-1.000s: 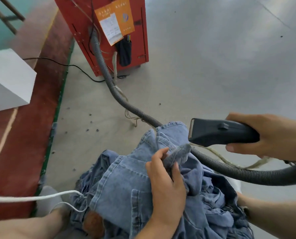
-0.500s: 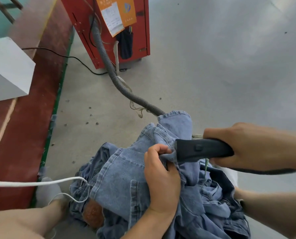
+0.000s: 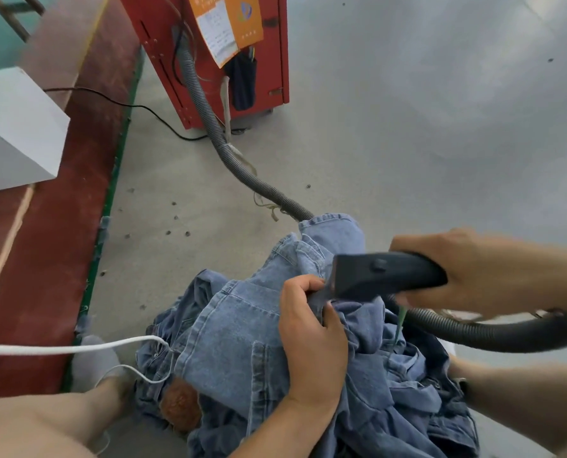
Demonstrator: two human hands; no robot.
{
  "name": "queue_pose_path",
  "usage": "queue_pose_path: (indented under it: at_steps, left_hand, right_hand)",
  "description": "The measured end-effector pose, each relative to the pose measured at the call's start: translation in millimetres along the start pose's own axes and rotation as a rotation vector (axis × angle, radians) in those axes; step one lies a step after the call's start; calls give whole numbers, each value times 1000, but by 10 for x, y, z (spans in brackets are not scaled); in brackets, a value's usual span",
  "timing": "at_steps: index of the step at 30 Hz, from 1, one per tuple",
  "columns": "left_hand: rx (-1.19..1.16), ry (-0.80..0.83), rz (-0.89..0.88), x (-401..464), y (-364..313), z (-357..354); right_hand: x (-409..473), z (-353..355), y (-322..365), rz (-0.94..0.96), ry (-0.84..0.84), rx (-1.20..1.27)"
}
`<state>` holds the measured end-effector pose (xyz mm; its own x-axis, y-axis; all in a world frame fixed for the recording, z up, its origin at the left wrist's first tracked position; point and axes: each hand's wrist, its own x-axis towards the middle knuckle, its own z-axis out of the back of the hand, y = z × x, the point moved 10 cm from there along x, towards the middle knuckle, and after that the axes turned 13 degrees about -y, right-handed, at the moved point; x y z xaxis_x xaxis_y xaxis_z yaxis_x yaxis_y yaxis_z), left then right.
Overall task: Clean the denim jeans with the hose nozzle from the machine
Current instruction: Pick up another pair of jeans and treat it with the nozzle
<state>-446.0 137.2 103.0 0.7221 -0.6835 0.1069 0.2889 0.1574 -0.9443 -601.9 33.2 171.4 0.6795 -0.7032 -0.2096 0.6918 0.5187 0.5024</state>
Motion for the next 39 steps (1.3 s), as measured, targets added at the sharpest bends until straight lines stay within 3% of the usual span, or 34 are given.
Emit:
queue_pose_path:
  at_steps: [5, 11, 17, 19, 23, 26, 29, 32, 35, 37, 39]
  left_hand:
    - [29, -42, -97, 15, -111, 40]
    - [-11, -23, -94, -3, -115, 6]
    - [-2, 15, -197, -67, -164, 62]
    - [-13, 18, -197, -68, -145, 82]
    - [-54, -3, -165, -52, -110, 126]
    - [-73, -11, -134, -34, -50, 162]
    - [-140, 21, 13, 52, 118, 180]
    - [-335, 134, 344, 95, 347, 87]
    - [-732, 203, 719, 38, 478, -50]
    - [-817, 271, 781, -12, 450, -115]
    - [-789, 318, 752, -37, 400, -130]
  right_hand:
    - [76, 352, -154, -139, -146, 95]
    - [-38, -17, -11, -101, 110, 46]
    - [184, 334, -477, -320, -185, 300]
    - [117, 370, -538, -328, -78, 436]
    - [-52, -83, -347, -268, 332, 401]
    - [36, -377, -234, -279, 351, 393]
    - [229, -309, -357, -395, 119, 452]
    - [287, -13, -478, -416, -42, 502]
    - [230, 45, -274, -304, 129, 580]
    - [159, -97, -95, -267, 281, 511]
    - [168, -252, -12, -272, 304, 429]
